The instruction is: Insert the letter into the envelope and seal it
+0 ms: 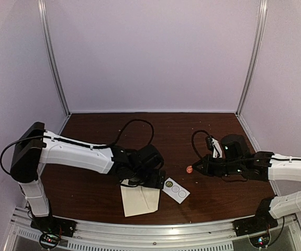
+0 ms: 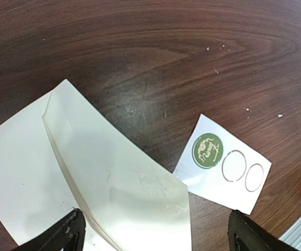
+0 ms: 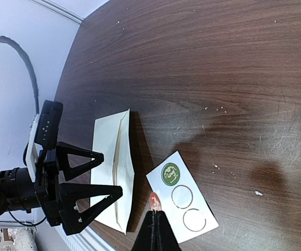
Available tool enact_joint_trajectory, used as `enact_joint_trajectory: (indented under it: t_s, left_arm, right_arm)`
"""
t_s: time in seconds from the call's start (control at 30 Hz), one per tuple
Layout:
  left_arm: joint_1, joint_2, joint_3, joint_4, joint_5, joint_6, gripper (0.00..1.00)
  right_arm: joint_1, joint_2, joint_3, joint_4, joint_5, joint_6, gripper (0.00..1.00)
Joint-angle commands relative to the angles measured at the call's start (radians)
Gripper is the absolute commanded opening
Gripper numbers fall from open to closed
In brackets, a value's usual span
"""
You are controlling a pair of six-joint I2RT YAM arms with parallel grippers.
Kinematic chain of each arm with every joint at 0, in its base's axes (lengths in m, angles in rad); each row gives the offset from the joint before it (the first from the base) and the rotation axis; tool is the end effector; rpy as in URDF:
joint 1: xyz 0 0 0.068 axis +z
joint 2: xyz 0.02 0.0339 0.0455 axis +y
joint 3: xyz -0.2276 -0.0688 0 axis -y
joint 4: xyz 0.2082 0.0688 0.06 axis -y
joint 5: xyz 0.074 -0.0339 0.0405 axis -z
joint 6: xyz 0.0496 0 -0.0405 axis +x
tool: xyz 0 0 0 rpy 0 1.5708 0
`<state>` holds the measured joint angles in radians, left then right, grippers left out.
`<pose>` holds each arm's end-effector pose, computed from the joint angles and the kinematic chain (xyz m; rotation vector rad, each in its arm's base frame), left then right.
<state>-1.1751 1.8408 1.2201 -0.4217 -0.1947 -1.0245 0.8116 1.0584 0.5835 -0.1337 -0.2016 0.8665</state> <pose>0.1425 -0.3163 0.1546 0.1312 2.6811 -0.5280 0.1453 0.1676 0.1999 -0.0611 2.4149 1.0999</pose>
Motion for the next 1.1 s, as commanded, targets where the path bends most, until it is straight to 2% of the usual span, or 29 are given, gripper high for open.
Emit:
enact_joint_trajectory:
  t_s: [0.0, 0.37, 0.47, 0.57, 0.87, 1.07]
  left_arm:
    - [-0.012, 0.051, 0.086, -0.052, -0.028, -0.011, 0.97]
    - [-0.022, 0.192, 0.239, -0.234, -0.117, 0.012, 0.97]
    - [-0.025, 0.208, 0.258, -0.253, -0.133, 0.020, 0.94]
    - [-0.030, 0.223, 0.272, -0.260, -0.139, 0.030, 0.89]
    - [-0.041, 0.237, 0.288, -0.288, -0.160, 0.032, 0.61]
    - [-0.050, 0.236, 0.314, -0.331, -0.190, 0.024, 0.51]
  right_arm:
    - [-0.005, 0.001, -0.022, 0.034, -0.007, -0.012, 0.00]
    - [-0.005, 0.013, -0.023, 0.050, -0.017, -0.017, 0.00]
    - [-0.005, 0.018, -0.024, 0.058, -0.020, -0.015, 0.00]
    - [-0.005, 0.023, -0.024, 0.063, -0.022, -0.014, 0.00]
    - [-0.005, 0.022, -0.024, 0.060, -0.021, -0.010, 0.00]
    - [-0.005, 0.023, -0.024, 0.060, -0.021, -0.008, 0.00]
